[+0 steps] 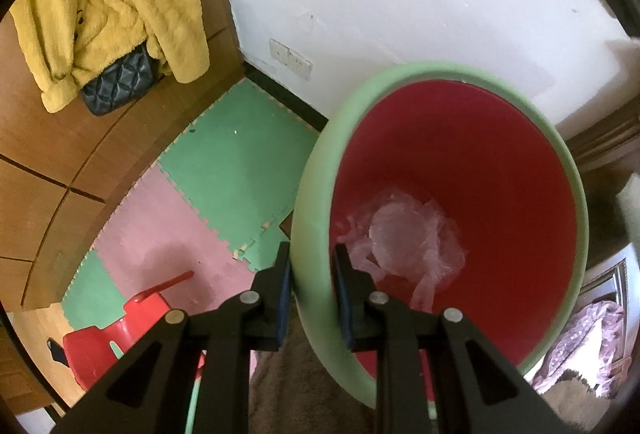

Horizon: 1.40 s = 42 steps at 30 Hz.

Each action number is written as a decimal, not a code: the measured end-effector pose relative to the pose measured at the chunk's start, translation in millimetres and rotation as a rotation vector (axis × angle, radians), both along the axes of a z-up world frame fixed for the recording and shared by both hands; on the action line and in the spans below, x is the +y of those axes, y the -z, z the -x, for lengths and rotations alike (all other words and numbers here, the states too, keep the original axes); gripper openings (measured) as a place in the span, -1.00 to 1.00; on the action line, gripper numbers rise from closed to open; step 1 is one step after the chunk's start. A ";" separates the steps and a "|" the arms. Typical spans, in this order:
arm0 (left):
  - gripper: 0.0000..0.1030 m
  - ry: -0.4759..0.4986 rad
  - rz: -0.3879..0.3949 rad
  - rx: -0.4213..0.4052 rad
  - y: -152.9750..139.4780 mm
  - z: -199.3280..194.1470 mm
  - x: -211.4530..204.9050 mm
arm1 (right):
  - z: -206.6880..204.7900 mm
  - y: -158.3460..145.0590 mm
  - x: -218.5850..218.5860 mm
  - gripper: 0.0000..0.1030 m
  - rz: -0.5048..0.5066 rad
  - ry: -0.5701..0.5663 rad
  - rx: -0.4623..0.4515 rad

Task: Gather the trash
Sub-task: 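Carry the blue tissue over the bucket and open the right tool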

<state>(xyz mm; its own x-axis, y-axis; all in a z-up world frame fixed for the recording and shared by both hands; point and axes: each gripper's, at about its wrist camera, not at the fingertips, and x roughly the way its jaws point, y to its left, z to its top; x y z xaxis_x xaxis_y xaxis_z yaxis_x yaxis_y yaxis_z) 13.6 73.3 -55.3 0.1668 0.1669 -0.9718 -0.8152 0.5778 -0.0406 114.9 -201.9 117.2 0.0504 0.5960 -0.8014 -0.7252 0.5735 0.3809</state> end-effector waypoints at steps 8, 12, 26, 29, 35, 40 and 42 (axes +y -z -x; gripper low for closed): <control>-0.62 -0.006 0.001 0.006 1.0 -0.9 0.9 | 35.8 -28.9 38.1 -0.97 0.008 -0.203 -0.108; -0.62 -0.034 0.050 -0.030 2.2 4.4 6.1 | 45.6 -23.5 58.2 -0.97 0.015 -0.271 -0.085; -0.60 0.008 0.031 -0.026 4.4 1.3 2.7 | 54.9 34.2 119.6 -0.96 0.136 -0.377 0.047; -0.59 0.019 0.021 -0.017 5.6 -0.5 1.1 | 58.6 45.4 129.6 -0.91 0.169 -0.408 0.077; -0.59 0.018 0.027 -0.020 7.6 -1.0 1.0 | 70.4 56.8 136.5 -0.40 0.207 -0.481 0.094; -0.59 0.027 0.025 -0.012 8.8 -2.7 1.5 | 68.0 62.1 132.2 -0.38 0.232 -0.457 0.104; -0.59 0.028 0.024 -0.011 9.6 -3.2 1.2 | 68.9 63.1 131.7 -0.35 0.242 -0.452 0.103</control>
<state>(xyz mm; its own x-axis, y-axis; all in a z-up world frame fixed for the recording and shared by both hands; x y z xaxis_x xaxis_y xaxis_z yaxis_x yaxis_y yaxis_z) 16.9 74.6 -64.9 0.1818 0.1383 -0.9736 -0.7979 0.5995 -0.0638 46.0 -70.3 54.1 -0.2549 0.3372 -0.9063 -0.8866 0.2927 0.3583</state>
